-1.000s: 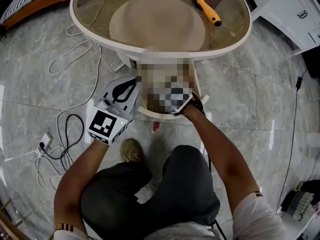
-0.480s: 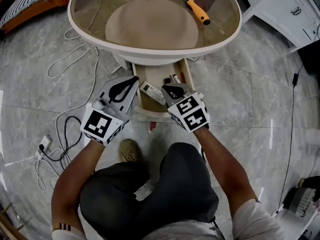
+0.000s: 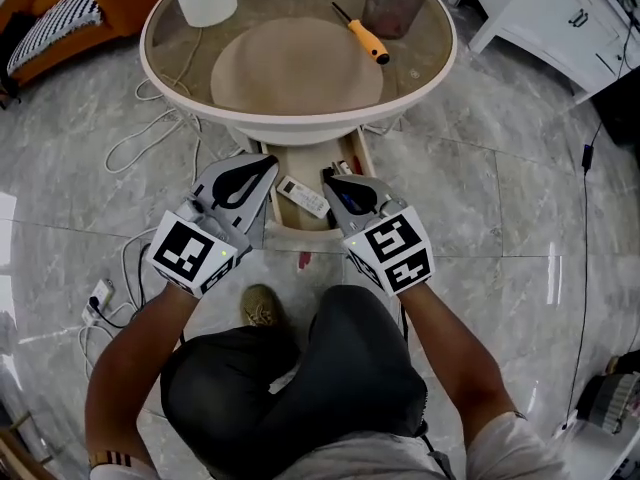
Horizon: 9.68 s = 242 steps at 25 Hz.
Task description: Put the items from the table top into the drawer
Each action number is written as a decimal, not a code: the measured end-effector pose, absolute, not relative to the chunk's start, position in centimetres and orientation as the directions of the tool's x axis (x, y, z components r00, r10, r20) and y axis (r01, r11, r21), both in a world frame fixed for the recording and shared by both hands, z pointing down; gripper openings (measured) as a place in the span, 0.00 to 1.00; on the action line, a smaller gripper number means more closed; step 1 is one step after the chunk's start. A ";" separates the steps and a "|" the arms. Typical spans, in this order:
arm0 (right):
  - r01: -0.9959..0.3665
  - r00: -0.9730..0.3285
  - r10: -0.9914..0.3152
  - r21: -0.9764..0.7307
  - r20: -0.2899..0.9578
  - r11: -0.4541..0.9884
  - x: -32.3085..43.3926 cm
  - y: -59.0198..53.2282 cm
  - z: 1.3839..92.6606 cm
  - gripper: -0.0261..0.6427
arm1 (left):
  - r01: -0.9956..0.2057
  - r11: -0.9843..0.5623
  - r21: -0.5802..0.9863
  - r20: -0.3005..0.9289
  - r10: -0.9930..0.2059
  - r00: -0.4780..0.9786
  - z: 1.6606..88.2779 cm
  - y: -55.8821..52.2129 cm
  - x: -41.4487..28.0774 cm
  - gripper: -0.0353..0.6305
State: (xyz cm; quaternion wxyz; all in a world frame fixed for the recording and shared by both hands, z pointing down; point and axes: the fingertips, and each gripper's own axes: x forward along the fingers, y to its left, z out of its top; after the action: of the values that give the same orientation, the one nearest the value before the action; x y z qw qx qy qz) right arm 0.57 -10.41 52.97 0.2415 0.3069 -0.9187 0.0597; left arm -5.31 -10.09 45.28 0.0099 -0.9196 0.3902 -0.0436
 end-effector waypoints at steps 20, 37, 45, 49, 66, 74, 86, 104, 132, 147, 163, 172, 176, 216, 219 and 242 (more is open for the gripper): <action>-0.600 -0.748 -0.575 0.034 0.331 0.800 2.1 -13.7 36.9 0.04 | -0.751 -0.660 0.001 0.013 -0.751 0.660 34.8 -13.8 -4.0 0.05; -0.685 -0.630 -0.651 0.090 0.423 0.723 4.6 -21.8 36.5 0.23 | -0.794 -0.605 0.056 0.021 -0.795 0.607 32.3 -18.7 -3.8 0.05; -0.708 -0.551 -0.662 0.135 0.508 0.693 4.3 -25.7 38.0 0.33 | -0.748 -0.660 0.066 0.016 -0.749 0.662 31.6 -19.8 -2.1 0.05; -0.716 -0.514 -0.658 0.147 0.550 0.682 4.0 -27.9 38.7 0.35 | -0.733 -0.676 0.072 0.006 -0.735 0.679 30.9 -20.7 -1.8 0.05; -0.775 -0.427 -0.591 0.061 0.685 0.630 4.2 -31.3 41.6 0.34 | -0.737 -0.670 0.082 -0.053 -0.742 0.668 29.4 -19.6 -2.5 0.05; -0.779 -0.404 -0.607 0.091 0.684 0.621 4.1 -30.7 41.4 0.23 | -0.723 -0.686 0.078 -0.063 -0.728 0.683 29.1 -18.7 -1.6 0.05; -0.796 -0.507 -0.617 -0.054 0.602 0.602 5.0 -28.3 39.8 0.23 | -0.728 -0.679 0.097 -0.078 -0.734 0.675 29.1 -18.6 -1.4 0.05; -0.638 -0.605 -0.563 0.081 0.564 0.766 3.0 -19.9 39.2 0.23 | -0.724 -0.683 0.097 -0.083 -0.731 0.678 29.2 -18.7 -0.2 0.05; -0.588 -0.553 -0.539 0.161 0.635 0.793 3.5 -16.4 41.4 0.23 | -0.729 -0.673 0.130 -0.128 -0.740 0.660 27.8 -17.5 -0.7 0.05; -0.508 -0.609 -0.515 0.202 0.603 0.837 3.4 -10.3 42.3 0.23 | -0.725 -0.679 0.120 -0.125 -0.734 0.667 28.2 -16.3 -0.2 0.05; -0.453 -0.639 -0.440 0.154 0.631 0.878 3.3 -7.0 46.8 0.23 | -0.750 -0.656 0.089 -0.064 -0.755 0.653 29.7 -15.0 -1.2 0.05; -0.460 -0.617 -0.403 0.106 0.676 0.882 2.6 -7.8 52.7 0.23 | -0.756 -0.649 0.079 -0.039 -0.760 0.649 32.4 -11.9 -1.9 0.05; -0.467 -0.612 -0.391 0.084 0.688 0.880 2.5 -8.1 54.6 0.23 | -0.725 -0.686 0.057 -0.016 -0.727 0.687 33.9 -10.4 -1.2 0.05; -0.408 -0.429 -0.235 0.045 0.872 0.912 2.0 -15.4 71.3 0.23 | -0.691 -0.699 0.184 0.032 -0.698 0.715 45.2 -12.7 -1.3 0.05; -0.410 -0.432 -0.233 0.041 0.871 0.911 2.1 -15.0 71.5 0.24 | -0.691 -0.698 0.186 0.032 -0.699 0.715 45.1 -12.6 -1.5 0.05; -0.466 -0.716 -0.398 0.031 0.574 0.884 2.4 -12.6 58.8 0.04 | -0.684 -0.706 0.186 0.009 -0.695 0.719 43.8 -11.6 0.4 0.05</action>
State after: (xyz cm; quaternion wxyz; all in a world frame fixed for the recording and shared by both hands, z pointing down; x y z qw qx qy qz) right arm 2.39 -12.57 58.75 0.2956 0.2338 -0.9245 0.0577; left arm 0.37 -11.64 43.80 -0.0880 -0.9230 0.3734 0.0309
